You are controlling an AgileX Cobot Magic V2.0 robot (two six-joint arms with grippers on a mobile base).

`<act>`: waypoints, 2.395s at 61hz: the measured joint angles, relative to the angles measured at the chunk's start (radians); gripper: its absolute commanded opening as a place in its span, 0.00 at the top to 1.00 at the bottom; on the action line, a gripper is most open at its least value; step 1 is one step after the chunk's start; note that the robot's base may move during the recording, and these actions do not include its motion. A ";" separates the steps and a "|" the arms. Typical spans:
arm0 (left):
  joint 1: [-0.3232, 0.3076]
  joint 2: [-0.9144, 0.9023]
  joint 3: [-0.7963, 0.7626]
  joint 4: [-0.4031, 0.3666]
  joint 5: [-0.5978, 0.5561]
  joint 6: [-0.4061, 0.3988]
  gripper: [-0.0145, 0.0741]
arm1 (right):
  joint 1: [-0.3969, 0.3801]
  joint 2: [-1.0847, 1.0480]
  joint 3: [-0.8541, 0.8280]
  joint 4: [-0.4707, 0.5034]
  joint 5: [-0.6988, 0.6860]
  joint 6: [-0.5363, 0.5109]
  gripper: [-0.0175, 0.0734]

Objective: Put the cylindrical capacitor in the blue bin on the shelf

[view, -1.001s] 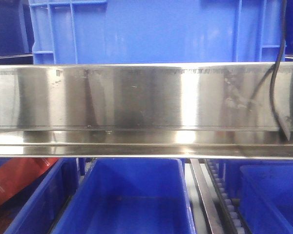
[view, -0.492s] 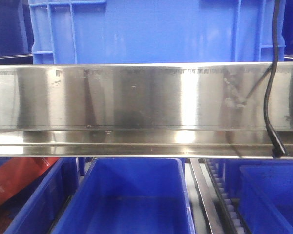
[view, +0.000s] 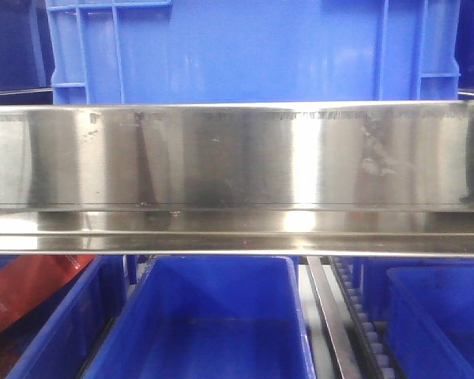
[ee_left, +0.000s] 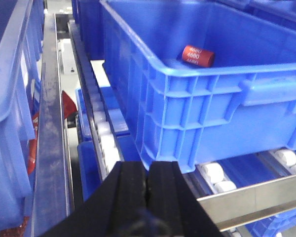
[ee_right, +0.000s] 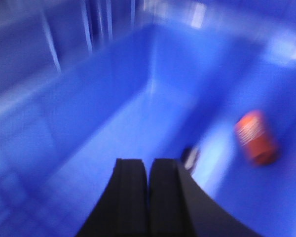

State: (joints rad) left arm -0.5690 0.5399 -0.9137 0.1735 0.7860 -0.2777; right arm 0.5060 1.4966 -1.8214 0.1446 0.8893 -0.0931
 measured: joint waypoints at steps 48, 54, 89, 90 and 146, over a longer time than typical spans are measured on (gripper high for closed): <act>0.000 -0.003 0.000 0.070 -0.007 -0.002 0.96 | 0.000 -0.916 1.018 -0.098 -0.500 0.000 0.99; 0.000 -0.003 0.000 0.074 -0.012 -0.002 0.96 | 0.000 -0.997 1.102 -0.098 -0.525 0.000 0.99; 0.000 -0.004 0.001 0.077 -0.029 -0.004 0.96 | 0.000 -1.096 1.193 -0.098 -0.559 0.000 0.99; 0.000 -0.004 0.001 0.077 -0.029 -0.003 0.96 | 0.000 -1.096 1.193 -0.098 -0.559 0.000 0.99; 0.356 -0.289 0.479 -0.071 -0.482 0.162 0.96 | 0.000 -1.096 1.193 -0.099 -0.561 0.000 0.99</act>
State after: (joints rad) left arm -0.2125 0.2509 -0.4350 0.1030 0.3036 -0.1156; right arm 0.5060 0.4008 -0.6281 0.0455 0.3285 -0.0931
